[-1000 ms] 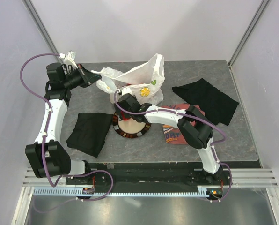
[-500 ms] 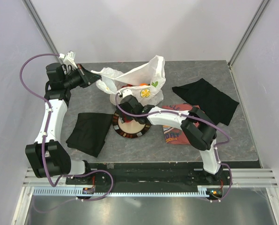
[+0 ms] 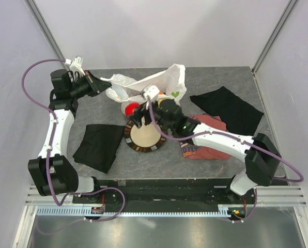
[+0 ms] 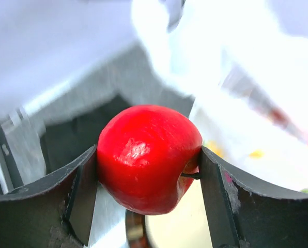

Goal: Place the fruits into the plastic bag

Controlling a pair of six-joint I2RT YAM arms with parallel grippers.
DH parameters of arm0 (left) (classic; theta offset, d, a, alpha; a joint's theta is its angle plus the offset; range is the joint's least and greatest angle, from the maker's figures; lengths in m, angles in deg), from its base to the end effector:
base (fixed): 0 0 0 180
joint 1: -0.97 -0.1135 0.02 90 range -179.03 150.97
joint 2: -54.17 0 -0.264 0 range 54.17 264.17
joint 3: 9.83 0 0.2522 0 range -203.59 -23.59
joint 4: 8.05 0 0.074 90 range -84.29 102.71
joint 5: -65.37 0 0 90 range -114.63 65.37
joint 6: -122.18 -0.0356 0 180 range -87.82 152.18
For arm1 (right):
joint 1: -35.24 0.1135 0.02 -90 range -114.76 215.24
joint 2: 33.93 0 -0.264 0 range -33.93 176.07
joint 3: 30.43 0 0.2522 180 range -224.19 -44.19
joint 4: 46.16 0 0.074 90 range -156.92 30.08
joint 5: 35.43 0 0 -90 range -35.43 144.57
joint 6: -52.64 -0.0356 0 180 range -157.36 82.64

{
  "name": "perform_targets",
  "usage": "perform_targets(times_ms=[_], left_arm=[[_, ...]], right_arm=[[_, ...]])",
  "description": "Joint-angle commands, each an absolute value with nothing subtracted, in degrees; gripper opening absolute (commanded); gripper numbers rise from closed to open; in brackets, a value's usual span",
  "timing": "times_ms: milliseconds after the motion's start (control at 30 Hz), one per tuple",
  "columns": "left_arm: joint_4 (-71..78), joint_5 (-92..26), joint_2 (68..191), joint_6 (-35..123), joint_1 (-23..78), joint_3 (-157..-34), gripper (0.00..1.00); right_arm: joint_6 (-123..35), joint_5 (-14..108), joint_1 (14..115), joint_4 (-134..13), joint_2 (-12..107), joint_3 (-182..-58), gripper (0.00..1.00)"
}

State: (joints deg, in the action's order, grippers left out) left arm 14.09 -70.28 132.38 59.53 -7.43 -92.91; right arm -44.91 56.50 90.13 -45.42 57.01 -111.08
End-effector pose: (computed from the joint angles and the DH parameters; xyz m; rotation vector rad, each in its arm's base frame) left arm 0.3121 0.0204 0.3640 -0.0217 1.8892 -0.9679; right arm 0.2198 0.3106 0.3142 -0.6993 1.6591 0.7633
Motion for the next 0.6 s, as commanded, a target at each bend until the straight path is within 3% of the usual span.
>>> perform_targets(times_ms=[0, 433, 567], left_arm=[[11.8, -71.8, 132.6, 61.3, -7.7, -92.9, 0.02], [11.6, -72.1, 132.5, 61.4, -7.8, -92.9, 0.02], [11.6, -72.1, 132.7, 61.4, -7.7, -92.8, 0.02]], right_arm=[[-52.8, 47.5, 82.3, -33.7, 56.7, -114.6, 0.44], [-50.9, 58.6, 76.8, -53.3, 70.5, -135.8, 0.41], [-50.8, 60.0, 76.7, -54.1, 70.0, -132.6, 0.41]])
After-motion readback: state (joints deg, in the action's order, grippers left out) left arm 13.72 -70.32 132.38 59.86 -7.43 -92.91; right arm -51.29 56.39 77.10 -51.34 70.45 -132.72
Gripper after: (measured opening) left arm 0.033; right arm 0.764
